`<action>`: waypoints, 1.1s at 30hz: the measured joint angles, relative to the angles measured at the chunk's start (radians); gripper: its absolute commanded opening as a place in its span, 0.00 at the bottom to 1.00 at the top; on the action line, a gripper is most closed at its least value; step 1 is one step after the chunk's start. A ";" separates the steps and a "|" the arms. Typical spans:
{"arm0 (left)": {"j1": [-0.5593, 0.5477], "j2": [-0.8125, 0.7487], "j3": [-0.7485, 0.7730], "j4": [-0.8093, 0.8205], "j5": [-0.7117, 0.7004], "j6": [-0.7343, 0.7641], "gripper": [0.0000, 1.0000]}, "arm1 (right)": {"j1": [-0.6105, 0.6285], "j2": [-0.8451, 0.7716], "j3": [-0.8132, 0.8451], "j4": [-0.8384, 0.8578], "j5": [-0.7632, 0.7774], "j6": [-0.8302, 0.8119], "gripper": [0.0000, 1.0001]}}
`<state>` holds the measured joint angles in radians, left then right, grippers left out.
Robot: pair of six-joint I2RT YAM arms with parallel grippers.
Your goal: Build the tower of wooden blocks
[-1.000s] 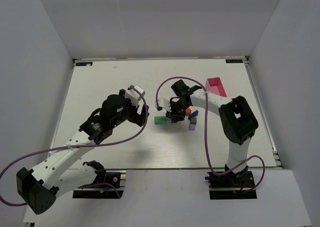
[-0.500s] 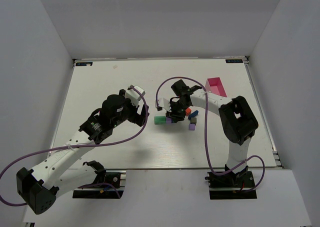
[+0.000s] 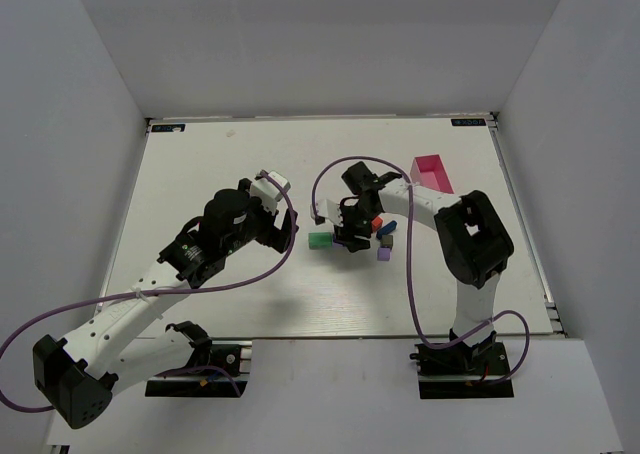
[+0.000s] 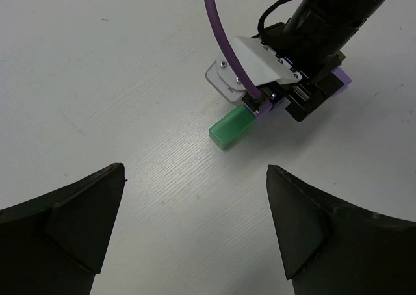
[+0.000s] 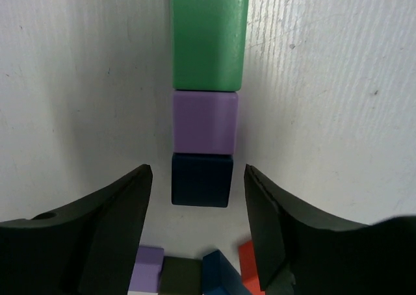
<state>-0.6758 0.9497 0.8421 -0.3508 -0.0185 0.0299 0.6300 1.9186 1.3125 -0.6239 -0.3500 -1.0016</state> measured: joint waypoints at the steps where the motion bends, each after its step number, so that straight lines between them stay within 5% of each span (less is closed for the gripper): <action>1: 0.000 0.000 0.000 0.000 0.000 0.000 1.00 | 0.000 0.003 0.000 -0.003 0.000 0.001 0.71; 2: 0.000 0.000 0.000 0.000 0.000 0.000 1.00 | 0.000 0.006 0.000 -0.005 0.000 0.000 0.90; 17: 0.000 0.000 0.000 0.000 0.000 0.000 1.00 | -0.001 -0.011 -0.012 0.002 0.029 0.004 0.90; 25: 0.000 0.000 0.000 0.000 -0.005 0.000 1.00 | -0.013 -0.210 -0.078 0.022 0.102 0.009 0.90; 33: 0.000 0.001 -0.008 0.008 -0.008 -0.010 1.00 | -0.059 -0.458 -0.318 0.280 0.252 0.201 0.83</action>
<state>-0.6758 0.9508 0.8341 -0.3431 -0.0265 0.0200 0.5713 1.4609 0.9947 -0.3443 -0.0982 -0.8009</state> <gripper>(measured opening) 0.997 0.872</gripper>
